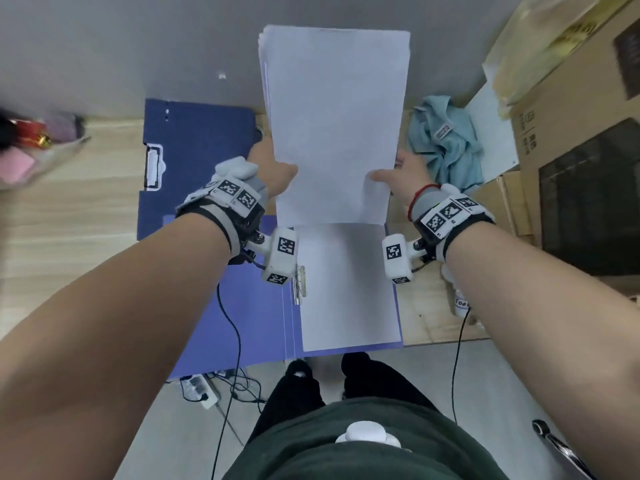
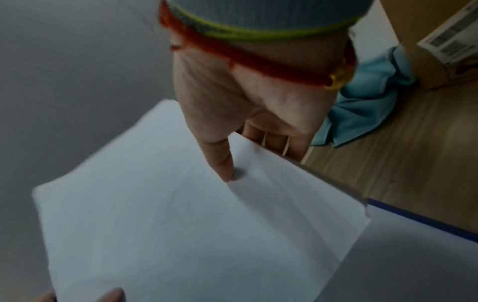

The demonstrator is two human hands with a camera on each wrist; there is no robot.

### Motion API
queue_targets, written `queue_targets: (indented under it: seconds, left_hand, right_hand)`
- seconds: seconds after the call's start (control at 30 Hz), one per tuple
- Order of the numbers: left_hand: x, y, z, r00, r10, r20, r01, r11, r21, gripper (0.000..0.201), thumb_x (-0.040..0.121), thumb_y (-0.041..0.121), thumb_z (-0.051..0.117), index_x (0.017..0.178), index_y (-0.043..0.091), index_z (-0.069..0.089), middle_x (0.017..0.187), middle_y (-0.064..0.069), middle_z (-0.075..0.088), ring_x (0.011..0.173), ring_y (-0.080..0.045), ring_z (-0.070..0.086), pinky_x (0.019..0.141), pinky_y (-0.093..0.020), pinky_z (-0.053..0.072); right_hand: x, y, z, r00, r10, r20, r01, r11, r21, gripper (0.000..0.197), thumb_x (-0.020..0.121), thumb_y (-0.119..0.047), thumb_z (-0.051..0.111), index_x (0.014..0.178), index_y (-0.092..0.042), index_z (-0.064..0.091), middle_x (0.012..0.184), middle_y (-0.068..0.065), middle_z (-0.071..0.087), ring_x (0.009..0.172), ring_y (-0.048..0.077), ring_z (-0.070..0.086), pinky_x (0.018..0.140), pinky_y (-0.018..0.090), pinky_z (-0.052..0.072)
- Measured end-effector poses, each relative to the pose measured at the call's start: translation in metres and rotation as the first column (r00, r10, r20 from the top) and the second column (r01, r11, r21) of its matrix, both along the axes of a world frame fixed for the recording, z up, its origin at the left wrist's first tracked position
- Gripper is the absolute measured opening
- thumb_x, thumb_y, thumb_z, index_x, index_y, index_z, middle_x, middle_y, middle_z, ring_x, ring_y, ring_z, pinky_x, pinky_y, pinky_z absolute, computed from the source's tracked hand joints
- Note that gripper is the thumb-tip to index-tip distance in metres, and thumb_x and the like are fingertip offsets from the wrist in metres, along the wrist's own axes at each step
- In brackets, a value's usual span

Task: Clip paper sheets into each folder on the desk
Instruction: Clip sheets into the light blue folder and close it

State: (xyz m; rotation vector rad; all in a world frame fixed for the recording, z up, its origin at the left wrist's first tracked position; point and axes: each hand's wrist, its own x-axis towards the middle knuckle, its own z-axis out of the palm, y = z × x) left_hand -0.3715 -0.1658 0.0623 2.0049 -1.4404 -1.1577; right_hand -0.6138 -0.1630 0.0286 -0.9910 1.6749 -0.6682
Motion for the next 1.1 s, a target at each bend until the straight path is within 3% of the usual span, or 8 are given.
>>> queue_targets:
  seconds: [0.2,0.3,0.4,0.5,0.7,0.9,1.03,1.1]
  left_hand:
    - [0.009,0.043,-0.001,0.999,-0.039,0.003,0.039,0.999,-0.038,0.032,0.084,0.008,0.063,0.115,0.007,0.065,0.105,-0.011,0.07,0.093,-0.03,0.066,0.075,-0.03,0.049]
    - [0.007,0.06,0.002,0.997,-0.076,0.017,0.077,0.992,-0.1,0.027,0.083,0.008,0.068,0.109,0.005,0.066,0.099,-0.01,0.068,0.083,-0.027,0.061,0.071,-0.028,0.044]
    - [0.007,0.069,0.007,0.997,-0.062,-0.05,0.057,0.995,-0.08,0.029,0.076,0.015,0.072,0.103,0.012,0.064,0.093,-0.006,0.066,0.077,-0.027,0.06,0.067,-0.032,0.05]
    - [0.008,0.072,0.005,0.999,-0.014,-0.044,0.012,0.999,-0.035,0.052,0.064,0.04,0.071,0.106,0.01,0.064,0.098,-0.01,0.07,0.082,-0.029,0.067,0.075,-0.042,0.058]
    - [0.005,0.07,0.004,1.0,0.007,-0.023,-0.008,0.999,-0.051,0.059,0.064,0.058,0.063,0.096,0.01,0.071,0.089,-0.01,0.074,0.081,-0.031,0.07,0.077,-0.049,0.057]
    - [0.008,0.067,0.007,1.0,-0.011,0.01,0.012,0.993,-0.116,0.055,0.081,0.053,0.065,0.09,-0.001,0.067,0.081,-0.019,0.068,0.067,-0.029,0.06,0.069,-0.046,0.053]
    - [0.011,0.065,-0.001,0.997,-0.059,0.046,0.062,0.997,-0.051,0.053,0.078,0.054,0.065,0.099,0.006,0.069,0.091,-0.018,0.072,0.083,-0.037,0.068,0.075,-0.05,0.056]
    - [0.011,0.068,-0.004,0.997,-0.041,0.069,0.041,0.999,-0.001,0.066,0.069,0.067,0.062,0.1,0.009,0.068,0.087,-0.016,0.071,0.078,-0.036,0.067,0.072,-0.047,0.056]
  right_hand:
    - [-0.003,0.046,0.001,1.0,-0.005,-0.015,0.005,0.999,-0.042,0.021,0.063,-0.016,0.085,0.079,-0.016,0.071,0.077,-0.011,0.073,0.074,0.008,0.069,0.08,0.033,0.055]
    - [-0.003,0.063,0.009,0.999,-0.02,0.026,0.023,0.995,-0.095,0.028,0.07,0.0,0.08,0.094,-0.013,0.071,0.093,0.002,0.072,0.084,0.015,0.067,0.082,0.032,0.053]
    - [-0.002,0.07,0.017,0.997,-0.012,0.071,0.023,0.989,-0.147,0.037,0.071,0.003,0.079,0.106,-0.008,0.07,0.099,0.004,0.071,0.08,0.004,0.067,0.073,0.02,0.054]
    - [-0.002,0.071,0.02,0.994,-0.026,0.107,0.04,0.99,-0.133,0.035,0.075,0.006,0.077,0.106,-0.007,0.07,0.097,0.002,0.071,0.074,-0.002,0.065,0.066,0.01,0.052]
    - [-0.003,0.072,0.024,0.988,-0.059,0.144,0.078,0.989,-0.129,0.03,0.076,0.001,0.078,0.101,-0.013,0.069,0.098,0.001,0.071,0.078,0.002,0.067,0.076,0.019,0.054]
    - [-0.011,0.074,0.025,0.992,-0.021,0.124,0.033,0.995,-0.098,0.026,0.078,-0.008,0.08,0.102,-0.012,0.071,0.095,-0.003,0.072,0.07,-0.007,0.068,0.066,0.01,0.053]
    - [-0.013,0.072,0.029,0.997,0.037,0.063,-0.032,0.996,-0.083,0.033,0.078,-0.013,0.081,0.109,-0.009,0.07,0.106,0.003,0.072,0.09,0.011,0.07,0.088,0.027,0.056]
    - [-0.014,0.074,0.024,0.997,0.08,-0.002,-0.08,0.995,-0.056,0.054,0.069,-0.033,0.087,0.113,-0.008,0.069,0.11,0.002,0.072,0.099,0.017,0.07,0.095,0.037,0.054]
